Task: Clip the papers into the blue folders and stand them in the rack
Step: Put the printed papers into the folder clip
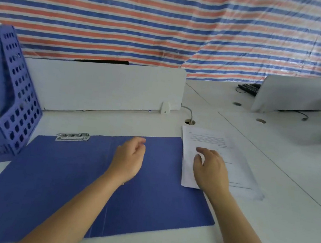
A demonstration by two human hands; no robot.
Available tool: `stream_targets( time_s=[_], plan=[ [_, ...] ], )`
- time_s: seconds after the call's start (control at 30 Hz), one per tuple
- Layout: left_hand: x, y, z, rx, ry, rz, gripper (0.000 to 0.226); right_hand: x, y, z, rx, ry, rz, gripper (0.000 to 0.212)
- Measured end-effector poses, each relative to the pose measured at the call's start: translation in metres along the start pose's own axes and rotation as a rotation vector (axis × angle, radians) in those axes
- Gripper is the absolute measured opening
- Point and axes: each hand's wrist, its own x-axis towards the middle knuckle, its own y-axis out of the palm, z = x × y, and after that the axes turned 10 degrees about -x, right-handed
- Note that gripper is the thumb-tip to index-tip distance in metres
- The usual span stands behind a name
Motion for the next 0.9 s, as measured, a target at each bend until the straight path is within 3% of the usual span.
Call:
stream_targets(
  time_s=[0.07,0.1,0.27,0.37,0.43,0.6,0.73,0.9],
  plan=[
    [-0.008,0.024,-0.01,-0.268,-0.147,0.146,0.025,0.009,-0.017,-0.029,-0.091,0.124,0.007,0.042],
    [-0.013,0.035,-0.015,-0.277,-0.141,0.207,0.022,0.013,-0.025,-0.043,-0.148,0.199,0.03,0.045],
    [-0.031,0.075,-0.022,0.022,0.052,0.462,0.039,0.028,-0.048,-0.092,-0.321,0.489,0.196,0.05],
    [-0.035,0.085,-0.016,0.475,0.155,0.598,0.041,0.035,-0.049,-0.095,-0.239,0.492,0.199,0.042],
    [-0.04,0.086,-0.008,0.648,0.189,0.589,0.048,0.038,-0.051,-0.092,-0.211,0.48,0.214,0.036],
    [-0.048,0.085,0.0,0.604,0.226,0.524,0.052,0.043,-0.059,-0.103,-0.074,0.5,0.221,0.031],
    [-0.052,0.087,0.0,0.637,0.258,0.48,0.051,0.044,-0.067,-0.102,0.19,0.595,0.281,0.031],
    [-0.052,0.086,-0.001,0.601,0.244,0.466,0.052,0.047,-0.063,-0.09,0.042,0.483,0.287,0.023]
  ],
)
